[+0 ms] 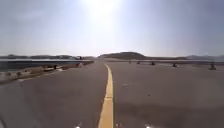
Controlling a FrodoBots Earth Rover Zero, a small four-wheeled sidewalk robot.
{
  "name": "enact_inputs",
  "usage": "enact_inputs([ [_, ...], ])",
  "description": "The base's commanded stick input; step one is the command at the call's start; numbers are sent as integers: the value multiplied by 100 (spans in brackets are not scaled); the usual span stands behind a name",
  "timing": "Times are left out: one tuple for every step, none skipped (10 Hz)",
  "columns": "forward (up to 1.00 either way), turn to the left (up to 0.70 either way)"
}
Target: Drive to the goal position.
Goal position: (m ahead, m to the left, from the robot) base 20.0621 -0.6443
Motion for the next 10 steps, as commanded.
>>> enact_inputs([
  [0, 0],
  [0, 0],
  [0, 0],
  [0, 0],
  [57, 0],
  [70, 0],
  [70, 0],
  [70, 0],
  [70, 0],
  [70, 0],
])
